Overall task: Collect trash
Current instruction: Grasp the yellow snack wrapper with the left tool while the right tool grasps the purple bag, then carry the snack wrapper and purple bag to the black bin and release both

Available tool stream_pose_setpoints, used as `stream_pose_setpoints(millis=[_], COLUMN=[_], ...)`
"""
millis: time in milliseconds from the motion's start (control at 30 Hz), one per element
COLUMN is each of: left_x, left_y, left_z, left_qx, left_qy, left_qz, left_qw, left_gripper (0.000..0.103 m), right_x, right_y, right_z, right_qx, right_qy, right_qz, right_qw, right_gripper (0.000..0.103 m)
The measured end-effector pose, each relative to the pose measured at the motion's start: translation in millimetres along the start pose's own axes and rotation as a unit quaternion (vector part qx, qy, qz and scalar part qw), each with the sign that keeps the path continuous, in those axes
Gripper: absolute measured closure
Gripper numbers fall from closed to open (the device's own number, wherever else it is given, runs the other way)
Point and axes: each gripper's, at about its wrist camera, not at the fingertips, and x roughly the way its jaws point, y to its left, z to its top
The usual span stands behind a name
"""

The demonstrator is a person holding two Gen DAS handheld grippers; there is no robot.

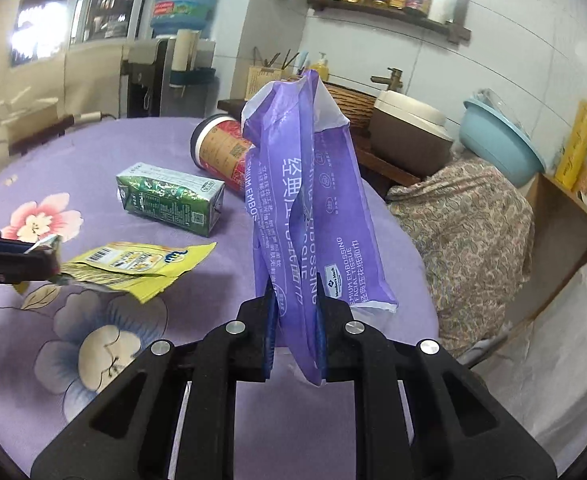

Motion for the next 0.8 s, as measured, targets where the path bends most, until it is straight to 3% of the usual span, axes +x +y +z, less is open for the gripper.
stream_pose_setpoints(millis=[367,800], left_x=[13,37], left_y=[-63,-129], left_z=[8,24], left_qx=[0.03,0.053], left_qy=[-0.008,-0.008], left_qz=[-0.031,-0.074], left_qw=[0.999,0.9958], left_gripper=[0.093,0.093], right_x=[-51,-90], right_y=[-48,-113], right_z=[-46,-97], right_qx=[0.058,0.131], right_qy=[-0.014,-0.022], right_qz=[-0.019,-0.075], right_qw=[0.998,0.988], right_gripper=[0.086,0.086])
